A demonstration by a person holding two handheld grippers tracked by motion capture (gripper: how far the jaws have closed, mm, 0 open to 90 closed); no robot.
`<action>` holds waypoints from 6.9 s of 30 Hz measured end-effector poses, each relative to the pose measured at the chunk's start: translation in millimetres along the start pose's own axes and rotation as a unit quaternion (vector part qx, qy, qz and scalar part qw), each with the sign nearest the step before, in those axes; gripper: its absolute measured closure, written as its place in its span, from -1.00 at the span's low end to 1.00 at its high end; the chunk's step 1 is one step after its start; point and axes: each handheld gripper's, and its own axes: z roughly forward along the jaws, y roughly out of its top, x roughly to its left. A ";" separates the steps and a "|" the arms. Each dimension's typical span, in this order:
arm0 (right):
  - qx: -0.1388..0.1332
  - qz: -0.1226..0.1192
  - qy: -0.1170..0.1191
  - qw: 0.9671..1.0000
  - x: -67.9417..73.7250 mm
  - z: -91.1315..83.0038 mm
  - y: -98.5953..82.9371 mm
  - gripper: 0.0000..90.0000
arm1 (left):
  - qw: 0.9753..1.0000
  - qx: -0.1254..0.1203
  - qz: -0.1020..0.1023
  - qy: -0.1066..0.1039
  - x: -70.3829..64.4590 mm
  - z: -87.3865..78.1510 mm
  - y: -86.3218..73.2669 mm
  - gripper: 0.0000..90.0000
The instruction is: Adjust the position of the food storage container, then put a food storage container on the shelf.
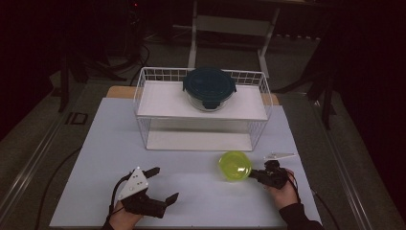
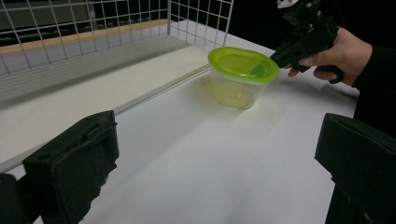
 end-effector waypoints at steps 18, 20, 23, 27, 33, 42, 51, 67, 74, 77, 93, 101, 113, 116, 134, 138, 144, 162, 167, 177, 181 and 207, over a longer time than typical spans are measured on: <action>0.018 -0.033 0.036 0.999 33.5 24.1 14.4 1.00 | 1.000 -0.001 0.001 -0.001 0.5 -0.8 0.3 -1.00; 0.019 -0.037 0.040 0.998 36.8 26.9 15.2 1.00 | 1.000 -0.001 0.002 -0.001 0.4 -1.0 0.3 -1.00; 0.022 -0.043 0.042 0.998 40.9 29.9 16.9 1.00 | 1.000 -0.002 0.002 -0.001 0.3 -1.1 0.2 -1.00; 0.023 -0.047 0.031 0.998 39.4 30.5 18.6 1.00 | 1.000 -0.003 0.001 -0.001 0.4 -1.6 0.6 -1.00; 0.013 -0.036 0.026 0.999 33.0 30.2 21.0 1.00 | 1.000 -0.004 0.000 -0.001 1.2 -2.4 0.6 -1.00; 0.016 -0.045 0.035 0.998 41.6 38.4 27.3 1.00 | 1.000 -0.003 0.003 -0.001 1.2 -2.8 0.8 -1.00; 0.021 -0.051 0.049 0.997 53.1 50.9 34.3 1.00 | 1.000 -0.008 0.001 0.002 1.5 -7.1 1.4 -1.00; 0.030 -0.064 0.054 0.996 66.4 66.6 45.0 1.00 | 1.000 -0.012 0.002 0.001 0.8 -9.5 2.2 -1.00; 0.032 -0.069 0.057 0.995 70.5 73.3 49.0 1.00 | 1.000 -0.013 0.001 0.002 1.5 -10.5 2.1 -1.00; 0.030 -0.068 0.058 0.996 70.8 72.9 49.5 1.00 | 1.000 -0.013 0.001 0.001 1.9 -10.4 2.0 -1.00; 0.020 -0.080 0.030 0.996 66.0 48.7 40.7 0.88 | 1.000 -0.012 0.003 -0.002 1.0 -8.6 2.3 -1.00; 0.002 -0.077 0.023 0.997 62.1 25.4 34.4 0.41 | 1.000 -0.010 0.001 -0.005 1.5 -8.2 2.8 -1.00; -0.053 -0.072 0.010 0.996 64.1 -19.0 29.0 -0.61 | 1.000 -0.004 0.005 -0.020 2.8 -8.8 9.2 -1.00; -0.060 -0.077 0.024 0.995 66.8 -25.9 28.2 -0.78 | 1.000 0.000 0.006 -0.025 3.0 -8.4 11.5 -1.00; -0.126 -0.100 -0.006 0.987 80.6 -50.4 42.2 -0.53 | 0.999 -0.001 -0.013 -0.031 22.3 -4.7 45.6 -1.00; -0.133 -0.108 0.004 0.985 80.3 -51.8 47.7 -0.60 | 0.999 0.000 -0.027 -0.042 27.0 0.6 53.5 -1.00; -0.133 -0.095 0.016 0.986 80.3 -50.5 54.7 -0.66 | 0.997 0.009 -0.064 -0.052 34.8 10.9 61.0 -1.00; -0.074 0.043 0.095 0.992 72.3 -18.6 71.2 -0.60 | 0.976 0.085 -0.172 -0.099 61.0 45.2 61.9 -1.00; -0.051 0.078 0.094 0.991 69.3 -3.4 72.9 -0.44 | 0.967 0.097 -0.218 -0.090 69.5 56.5 55.6 -0.86; -0.017 0.129 0.106 0.986 63.4 19.7 75.7 -0.23 | 0.942 0.132 -0.295 -0.087 80.0 73.2 44.8 -0.38; -0.005 0.150 0.112 0.982 59.4 27.8 75.2 -0.17 | 0.931 0.153 -0.317 -0.095 83.9 82.4 39.3 -0.23; 0.034 0.208 0.127 0.969 56.5 48.3 72.7 0.59 | 0.904 0.190 -0.372 -0.096 92.0 102.5 19.9 0.61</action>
